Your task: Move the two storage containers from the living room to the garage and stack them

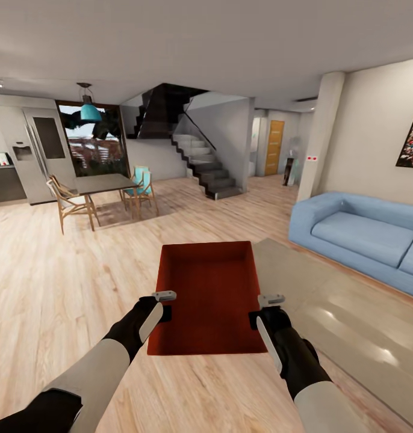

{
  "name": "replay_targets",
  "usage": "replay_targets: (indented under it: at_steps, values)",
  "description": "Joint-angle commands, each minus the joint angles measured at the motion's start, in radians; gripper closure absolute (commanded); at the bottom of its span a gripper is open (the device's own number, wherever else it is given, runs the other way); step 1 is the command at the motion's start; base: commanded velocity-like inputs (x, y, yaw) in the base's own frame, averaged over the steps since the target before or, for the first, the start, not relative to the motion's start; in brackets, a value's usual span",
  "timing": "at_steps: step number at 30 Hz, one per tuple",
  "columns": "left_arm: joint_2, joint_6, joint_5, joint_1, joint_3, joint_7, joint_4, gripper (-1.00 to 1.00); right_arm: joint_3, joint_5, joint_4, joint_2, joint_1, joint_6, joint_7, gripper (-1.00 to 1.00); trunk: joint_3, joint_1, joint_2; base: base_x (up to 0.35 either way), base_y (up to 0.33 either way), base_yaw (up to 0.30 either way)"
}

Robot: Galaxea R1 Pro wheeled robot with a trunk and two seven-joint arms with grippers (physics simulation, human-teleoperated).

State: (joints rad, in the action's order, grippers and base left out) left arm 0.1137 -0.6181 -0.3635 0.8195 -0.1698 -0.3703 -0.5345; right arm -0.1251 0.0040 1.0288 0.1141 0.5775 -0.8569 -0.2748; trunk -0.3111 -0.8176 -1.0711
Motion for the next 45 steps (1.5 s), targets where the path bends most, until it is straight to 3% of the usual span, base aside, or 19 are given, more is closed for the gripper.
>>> replay_targets:
  at_steps: [1,45]
  values:
    - [-0.003,-0.041,0.009,0.000,-0.017,0.000,0.002,1.00,-0.005,-0.055,0.041,-0.001,0.001,0.012,0.011,1.00,0.000,0.000,0.000,0.246,0.257,0.000]
    - [-0.003,-0.041,0.009,0.000,-0.019,0.001,0.004,1.00,-0.005,-0.054,0.054,-0.001,0.001,0.012,0.011,1.00,0.000,0.000,0.000,0.240,0.265,0.000]
